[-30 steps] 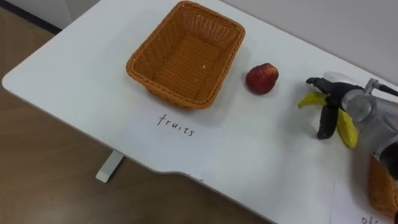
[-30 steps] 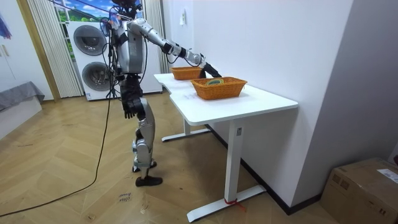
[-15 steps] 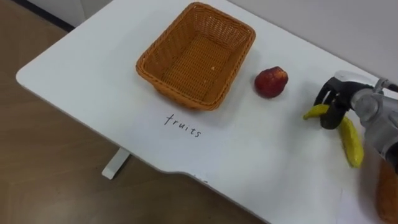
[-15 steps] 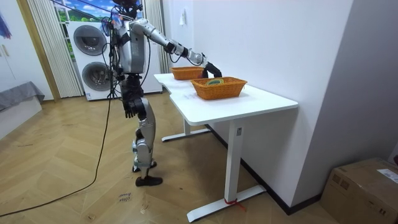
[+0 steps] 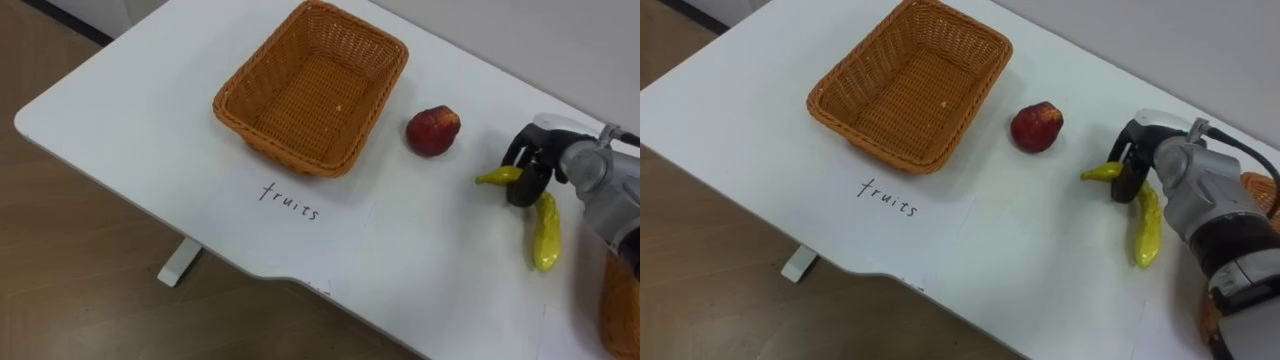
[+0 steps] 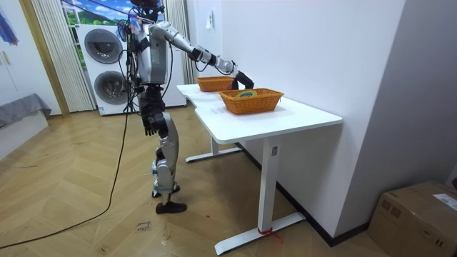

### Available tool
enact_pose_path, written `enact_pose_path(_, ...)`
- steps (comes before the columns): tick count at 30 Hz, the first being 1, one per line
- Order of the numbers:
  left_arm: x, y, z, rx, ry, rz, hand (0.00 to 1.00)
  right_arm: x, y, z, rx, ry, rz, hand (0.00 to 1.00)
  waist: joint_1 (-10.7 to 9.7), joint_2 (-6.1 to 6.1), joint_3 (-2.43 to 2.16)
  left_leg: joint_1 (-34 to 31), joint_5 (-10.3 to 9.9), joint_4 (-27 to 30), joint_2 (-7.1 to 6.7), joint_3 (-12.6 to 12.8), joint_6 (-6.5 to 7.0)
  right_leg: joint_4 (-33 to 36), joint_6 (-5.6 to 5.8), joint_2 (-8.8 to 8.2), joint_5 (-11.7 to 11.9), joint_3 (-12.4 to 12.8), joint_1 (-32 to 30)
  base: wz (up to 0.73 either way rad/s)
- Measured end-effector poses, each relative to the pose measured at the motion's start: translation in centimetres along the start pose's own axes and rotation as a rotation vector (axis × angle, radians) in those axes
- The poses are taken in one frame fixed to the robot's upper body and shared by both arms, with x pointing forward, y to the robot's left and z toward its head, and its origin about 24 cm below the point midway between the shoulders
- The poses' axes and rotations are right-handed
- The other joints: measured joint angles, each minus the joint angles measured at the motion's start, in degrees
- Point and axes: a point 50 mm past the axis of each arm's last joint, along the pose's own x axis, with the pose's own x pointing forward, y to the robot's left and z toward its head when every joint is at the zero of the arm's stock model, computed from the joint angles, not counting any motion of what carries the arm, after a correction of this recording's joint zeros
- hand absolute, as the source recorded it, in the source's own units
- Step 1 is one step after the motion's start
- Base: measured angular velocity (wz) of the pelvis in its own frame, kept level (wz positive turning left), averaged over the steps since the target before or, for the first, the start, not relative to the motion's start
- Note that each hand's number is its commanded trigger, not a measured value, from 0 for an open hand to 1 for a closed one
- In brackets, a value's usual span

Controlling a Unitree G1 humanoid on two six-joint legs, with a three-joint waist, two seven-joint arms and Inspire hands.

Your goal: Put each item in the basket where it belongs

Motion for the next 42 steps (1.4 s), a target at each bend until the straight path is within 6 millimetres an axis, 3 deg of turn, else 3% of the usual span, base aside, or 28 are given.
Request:
enact_pose_path(4,0.0,0.0,-0.1,0.001,0.002,0.002,0.0,0.0,0.1,0.1,0.025,-0.009,0.007,1.0,-0.68,-0.18,-0.13,-0.01,0.07,-0.13,0.0,-0.01,-0.03,-0.01,0.0,0.03,0.0,0.18,-0.04,0.0)
enact_pose_path(5,0.0,0.0,-0.3,0.003,0.01,0.003,0.0,0.0,0.0,0.3,0.038,-0.02,0.008,1.0,-0.68,-0.52,-0.36,0.05,0.09,-0.24,-0.01,0.09,-0.03,0.01,0.0,0.07,0.0,0.6,-0.08,-0.05)
enact_pose_path(9,0.0,0.0,-0.9,0.006,0.03,0.003,0.0,-0.2,-0.2,1.1,0.064,-0.062,0.013,1.0,-1.17,-0.41,-0.28,0.81,0.09,-0.65,0.05,0.54,-0.03,-0.01,0.0,0.1,0.0,1.33,0.28,-0.09)
enact_pose_path(16,-0.2,0.4,-0.9,-0.083,0.0,0.011,0.0,-1.8,-0.1,4.4,0.048,-0.268,0.005,1.0,-3.24,-0.51,-0.38,2.02,0.15,-1.1,0.07,0.62,-0.03,-0.09,0.0,0.05,0.0,1.43,1.09,-0.01)
enact_pose_path(21,-0.3,0.5,-1.8,-0.121,0.015,0.022,0.0,-3.9,-2.0,6.8,0.071,-0.425,-0.09,1.0,-5.55,0.01,-0.46,2.99,0.2,-1.28,0.03,0.91,0.07,0.0,0.01,0.02,0.0,1.51,1.98,0.01)
enact_pose_path(25,-0.4,0.3,-3.0,-0.164,0.042,0.026,0.0,-6.1,-5.1,7.2,0.116,-0.514,-0.209,1.0,-5.97,0.82,-1.01,4.56,0.42,-2.64,-0.03,1.72,0.27,0.02,0.04,-0.43,-0.02,2.35,2.74,-0.13)
enact_pose_path(26,-0.5,0.1,-3.6,-0.166,0.057,0.033,0.0,-6.7,-5.8,7.4,0.105,-0.534,-0.242,1.0,-6.38,1.22,-1.36,5.43,0.53,-3.19,-0.08,1.77,0.34,0.03,0.04,-0.48,-0.03,2.36,3.29,-0.05)
enact_pose_path(29,-0.8,0.0,-4.9,-0.184,0.087,0.046,0.0,-8.0,-6.7,8.1,0.09,-0.584,-0.294,1.0,-7.14,1.63,-1.74,8.36,0.69,-4.62,-0.07,2.28,0.34,-0.04,0.28,-0.47,-0.17,2.96,5.35,-0.08)
enact_pose_path(31,-0.9,-0.1,-5.1,-0.189,0.092,0.053,0.0,-8.3,-6.9,8.3,0.086,-0.595,-0.305,1.0,-7.36,1.83,-1.64,9.84,0.75,-5.17,-0.03,2.29,0.29,-0.07,0.32,-0.43,-0.2,3.01,6.47,-0.04)
enact_pose_path(34,-0.9,0.0,-5.0,-0.215,0.077,0.062,0.0,-8.9,-7.2,8.6,0.094,-0.599,-0.317,1.0,-7.62,1.26,-2.14,10.08,0.76,-5.29,-0.04,2.28,0.27,-0.07,0.43,-0.38,-0.26,3.41,6.97,0.0)
enact_pose_path(42,-1.2,-0.1,-5.9,-0.228,0.091,0.064,0.0,-11.6,-8.2,10.4,0.092,-0.734,-0.375,1.0,-7.69,0.79,-2.05,11.93,0.69,-5.52,-0.19,2.31,0.36,0.04,0.65,-0.43,-0.4,4.5,8.68,0.0)
